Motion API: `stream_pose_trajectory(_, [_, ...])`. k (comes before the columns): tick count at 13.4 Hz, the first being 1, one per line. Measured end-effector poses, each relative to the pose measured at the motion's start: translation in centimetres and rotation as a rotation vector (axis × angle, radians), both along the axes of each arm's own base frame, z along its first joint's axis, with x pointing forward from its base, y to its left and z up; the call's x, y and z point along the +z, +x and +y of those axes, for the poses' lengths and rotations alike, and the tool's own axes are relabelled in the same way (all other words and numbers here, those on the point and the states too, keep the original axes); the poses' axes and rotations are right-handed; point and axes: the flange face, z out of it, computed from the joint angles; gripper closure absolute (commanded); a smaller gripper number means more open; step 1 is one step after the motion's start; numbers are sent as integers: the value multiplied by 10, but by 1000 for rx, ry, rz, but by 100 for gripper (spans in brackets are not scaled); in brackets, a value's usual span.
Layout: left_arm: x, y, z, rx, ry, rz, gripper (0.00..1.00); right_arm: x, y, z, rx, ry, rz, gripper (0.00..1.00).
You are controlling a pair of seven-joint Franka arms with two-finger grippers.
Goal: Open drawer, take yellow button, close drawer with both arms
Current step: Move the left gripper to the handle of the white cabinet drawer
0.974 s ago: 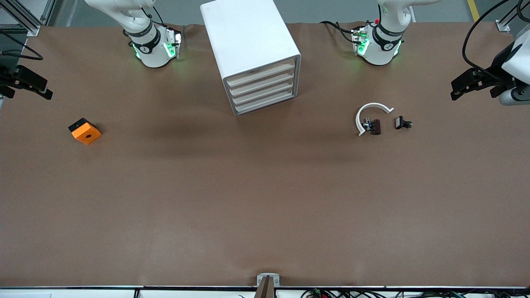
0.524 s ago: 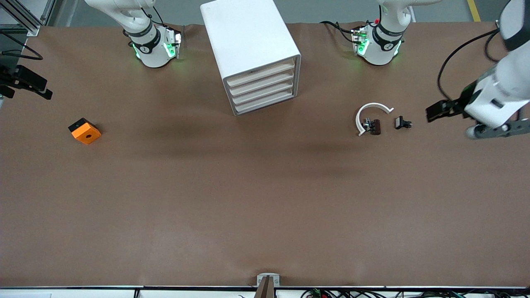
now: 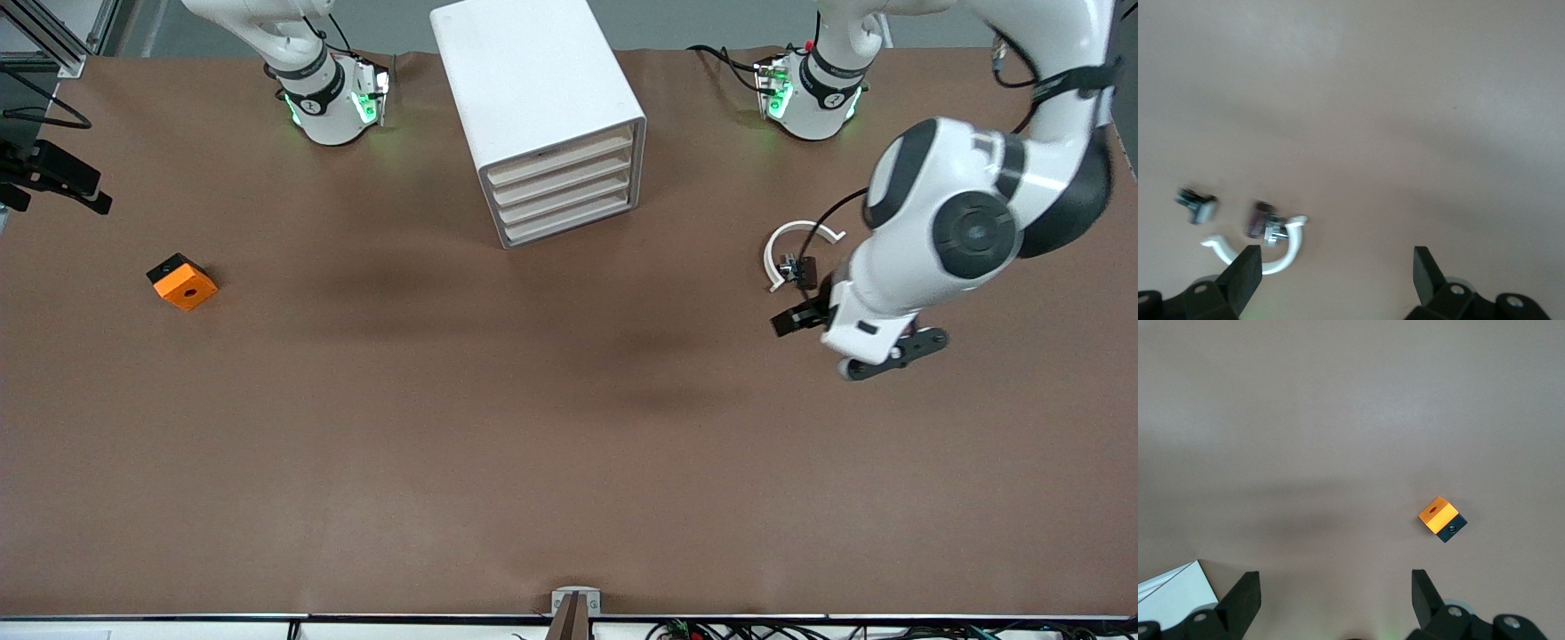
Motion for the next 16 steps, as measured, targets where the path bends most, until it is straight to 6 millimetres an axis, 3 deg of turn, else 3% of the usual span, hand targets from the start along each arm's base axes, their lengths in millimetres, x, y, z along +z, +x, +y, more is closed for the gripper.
stream_pose_trajectory(5, [-79,-29,-101,235,69,54,0,0,0,1,1,0,0,0])
stream_pose_trajectory(10, [-138,-95,-200,711,182,193,0,-1,1,7,14,0,2,0])
stream_pose_trajectory(13, [-151,-122,-229,875,191,370,0,-2,1,21,39,0,8,0])
stream_pose_trajectory(16, [-154,-147,-237,906,259,555,0,-5,2,46,86,0,13,0])
